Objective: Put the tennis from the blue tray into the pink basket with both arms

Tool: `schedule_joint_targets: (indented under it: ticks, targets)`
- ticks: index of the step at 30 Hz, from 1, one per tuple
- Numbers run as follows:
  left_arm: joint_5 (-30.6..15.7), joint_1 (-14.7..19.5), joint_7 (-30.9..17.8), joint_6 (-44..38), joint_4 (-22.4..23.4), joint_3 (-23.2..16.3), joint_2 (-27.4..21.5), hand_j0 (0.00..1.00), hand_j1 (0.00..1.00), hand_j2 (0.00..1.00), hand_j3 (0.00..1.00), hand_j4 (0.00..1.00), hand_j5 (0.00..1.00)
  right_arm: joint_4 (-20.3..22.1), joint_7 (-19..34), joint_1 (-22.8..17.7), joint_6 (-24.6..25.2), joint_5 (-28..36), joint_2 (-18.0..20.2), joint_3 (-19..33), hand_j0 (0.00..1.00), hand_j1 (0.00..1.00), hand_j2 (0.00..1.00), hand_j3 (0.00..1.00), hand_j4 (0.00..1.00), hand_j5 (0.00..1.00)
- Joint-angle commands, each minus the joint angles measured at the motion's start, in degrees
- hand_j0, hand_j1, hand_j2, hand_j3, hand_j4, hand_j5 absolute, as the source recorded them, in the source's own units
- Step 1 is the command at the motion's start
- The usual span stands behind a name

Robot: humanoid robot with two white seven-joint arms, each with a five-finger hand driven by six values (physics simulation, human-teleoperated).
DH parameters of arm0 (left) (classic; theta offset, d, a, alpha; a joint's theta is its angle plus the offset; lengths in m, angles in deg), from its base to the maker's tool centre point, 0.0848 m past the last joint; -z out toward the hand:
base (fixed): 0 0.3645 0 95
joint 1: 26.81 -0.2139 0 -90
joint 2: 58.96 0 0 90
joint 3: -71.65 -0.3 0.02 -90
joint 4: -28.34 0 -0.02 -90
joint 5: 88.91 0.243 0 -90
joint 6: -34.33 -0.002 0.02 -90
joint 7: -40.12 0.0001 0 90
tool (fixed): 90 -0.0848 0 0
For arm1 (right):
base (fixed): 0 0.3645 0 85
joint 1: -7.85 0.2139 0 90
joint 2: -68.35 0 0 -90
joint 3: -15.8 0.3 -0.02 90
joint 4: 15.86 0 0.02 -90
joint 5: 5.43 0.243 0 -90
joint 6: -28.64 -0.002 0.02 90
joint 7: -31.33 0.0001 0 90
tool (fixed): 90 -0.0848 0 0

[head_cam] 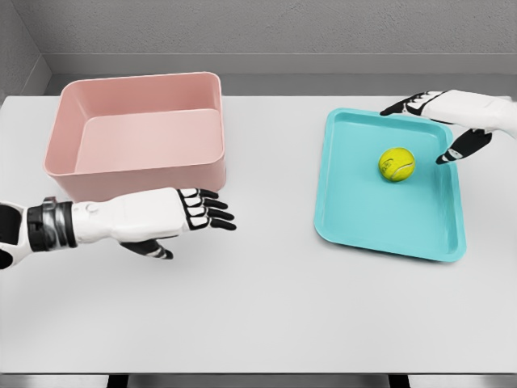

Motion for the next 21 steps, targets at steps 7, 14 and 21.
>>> schedule_joint_targets:
  ticks: [7, 14, 21]
  targets:
    - [-3.9, 1.32, -0.32, -0.08, 0.11, -0.82, -0.21, 1.0, 1.0, 1.0, 1.0, 1.0, 1.0, -3.58, 0.06, 0.18, 0.42, 0.1, -3.35, -2.97, 1.0, 1.0, 1.0, 1.0, 1.0, 1.0]
    - [-1.44, 4.74, -13.15, -0.08, -0.06, -0.82, -0.74, 1.0, 1.0, 1.0, 1.0, 1.0, 1.0, -7.18, 0.24, 0.18, 0.51, -0.25, -4.76, -5.17, 1.0, 1.0, 1.0, 1.0, 1.0, 1.0]
    - [-2.58, 4.92, -13.15, -0.08, -0.15, -0.65, -0.65, 1.0, 1.0, 1.0, 1.0, 1.0, 1.0, -12.63, 0.15, 0.26, 0.95, -2.71, -9.77, -6.05, 1.0, 1.0, 1.0, 1.0, 1.0, 1.0]
